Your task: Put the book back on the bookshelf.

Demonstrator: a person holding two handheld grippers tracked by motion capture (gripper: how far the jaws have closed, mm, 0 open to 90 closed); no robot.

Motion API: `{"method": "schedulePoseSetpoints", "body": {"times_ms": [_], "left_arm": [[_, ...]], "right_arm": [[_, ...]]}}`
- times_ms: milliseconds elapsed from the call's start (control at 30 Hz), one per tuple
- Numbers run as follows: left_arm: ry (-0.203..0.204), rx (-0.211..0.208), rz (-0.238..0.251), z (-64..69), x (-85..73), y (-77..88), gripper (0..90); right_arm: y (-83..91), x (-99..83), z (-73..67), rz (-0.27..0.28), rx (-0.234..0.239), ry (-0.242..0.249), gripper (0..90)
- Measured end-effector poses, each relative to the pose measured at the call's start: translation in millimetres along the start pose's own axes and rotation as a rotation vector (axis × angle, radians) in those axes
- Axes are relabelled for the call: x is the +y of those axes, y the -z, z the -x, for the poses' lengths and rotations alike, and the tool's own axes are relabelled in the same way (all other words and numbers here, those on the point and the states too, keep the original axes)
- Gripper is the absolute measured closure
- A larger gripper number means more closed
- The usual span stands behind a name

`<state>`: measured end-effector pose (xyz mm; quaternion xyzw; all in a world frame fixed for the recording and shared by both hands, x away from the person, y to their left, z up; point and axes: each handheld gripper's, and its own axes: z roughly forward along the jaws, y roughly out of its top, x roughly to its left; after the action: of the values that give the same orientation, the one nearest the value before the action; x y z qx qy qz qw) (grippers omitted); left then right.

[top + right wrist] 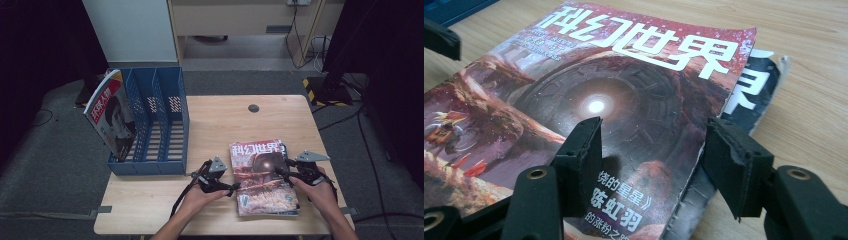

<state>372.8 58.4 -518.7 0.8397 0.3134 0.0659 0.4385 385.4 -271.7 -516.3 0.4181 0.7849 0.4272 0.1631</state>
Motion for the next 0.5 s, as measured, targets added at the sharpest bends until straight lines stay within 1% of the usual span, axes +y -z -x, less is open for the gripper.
{"method": "schedulePoseSetpoints", "body": {"times_ms": [33,133,167,233,367,500], "left_arm": [[0.008,-0.005,-0.003,-1.6,0.7,-1.5,16.9],[0.056,-0.019,0.001,-7.8,2.1,-5.5,16.2],[0.064,-0.021,0.002,-9.0,2.6,-6.4,16.1],[0.076,-0.028,-0.007,-12.3,4.9,-8.7,15.0],[0.082,-0.046,-0.029,-18.5,11.3,-14.8,13.9],[0.105,-0.081,-0.047,-20.5,15.7,-24.3,11.9]], "right_arm": [[0.1,0.6,0.0,-0.006,0.0,0.0,40.9],[-0.1,0.4,0.2,-0.004,0.002,-0.002,40.3],[-0.3,0.5,0.1,-0.005,0.002,0.0,39.3],[-0.7,0.8,-0.5,-0.01,0.005,0.004,37.1],[-1.9,1.4,-1.5,-0.013,0.01,0.008,33.9],[-3.1,1.5,-3.0,-0.015,0.013,0.013,29.4]]}}
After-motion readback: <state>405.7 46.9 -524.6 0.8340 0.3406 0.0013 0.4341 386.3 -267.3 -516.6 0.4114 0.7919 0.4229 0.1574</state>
